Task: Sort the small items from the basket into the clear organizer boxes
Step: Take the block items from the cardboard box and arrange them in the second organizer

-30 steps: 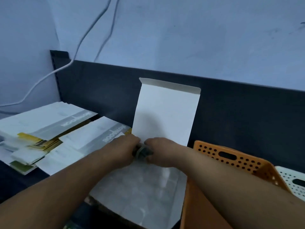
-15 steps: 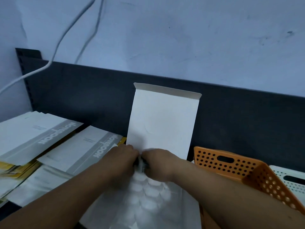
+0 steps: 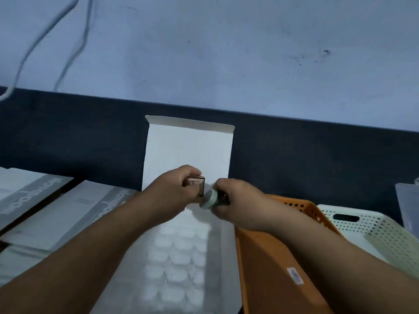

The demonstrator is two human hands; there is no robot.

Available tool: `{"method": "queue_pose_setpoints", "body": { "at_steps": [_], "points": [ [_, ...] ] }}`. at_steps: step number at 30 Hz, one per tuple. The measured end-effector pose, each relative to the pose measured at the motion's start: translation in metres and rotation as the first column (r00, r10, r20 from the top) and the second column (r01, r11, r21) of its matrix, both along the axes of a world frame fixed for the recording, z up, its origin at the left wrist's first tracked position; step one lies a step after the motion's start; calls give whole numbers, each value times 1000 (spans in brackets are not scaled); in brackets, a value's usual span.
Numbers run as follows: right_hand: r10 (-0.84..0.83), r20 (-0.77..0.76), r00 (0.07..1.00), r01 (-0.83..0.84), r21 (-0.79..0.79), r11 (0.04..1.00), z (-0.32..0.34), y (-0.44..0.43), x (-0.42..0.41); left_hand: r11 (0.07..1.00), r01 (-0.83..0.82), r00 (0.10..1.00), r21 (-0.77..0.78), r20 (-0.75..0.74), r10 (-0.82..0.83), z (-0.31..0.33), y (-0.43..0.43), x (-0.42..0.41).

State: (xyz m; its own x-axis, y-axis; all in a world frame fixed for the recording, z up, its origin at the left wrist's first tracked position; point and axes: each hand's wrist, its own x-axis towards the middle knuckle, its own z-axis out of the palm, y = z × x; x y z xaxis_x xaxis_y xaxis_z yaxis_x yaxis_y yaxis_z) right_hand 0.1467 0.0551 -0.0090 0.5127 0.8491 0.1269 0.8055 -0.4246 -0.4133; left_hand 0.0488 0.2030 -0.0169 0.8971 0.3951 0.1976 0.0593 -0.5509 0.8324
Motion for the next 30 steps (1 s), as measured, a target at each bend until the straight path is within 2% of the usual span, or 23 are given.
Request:
{"method": "queue_pose_setpoints", "body": {
  "at_steps": [4, 10, 16, 22, 27, 30],
  "points": [
    [-121, -117, 986, 137, 136, 981, 12, -58, 2, 996, 93, 994, -11, 52, -92, 11, -43, 11],
    [-248, -160, 955, 283, 256, 924, 16, -152, -3, 982, 180, 983, -51, 36, -178, 21, -125, 16],
    [-350, -232, 908, 413, 343, 844, 9, -243, -14, 943, 260, 965, -207, 80, -249, 26, -214, 22],
    [-476, -283, 833, 553, 385, 739, 4, -391, -41, 872, 382, 923, -306, 71, -379, 16, -358, 24],
    [-542, -306, 783, 623, 388, 680, -8, -498, -63, 731, 471, 866, -493, 102, -490, 3, -465, 21],
    [-583, -318, 747, 664, 394, 636, -15, -555, -71, 701, 479, 855, -528, 98, -510, -6, -524, 24]
  ]
}}
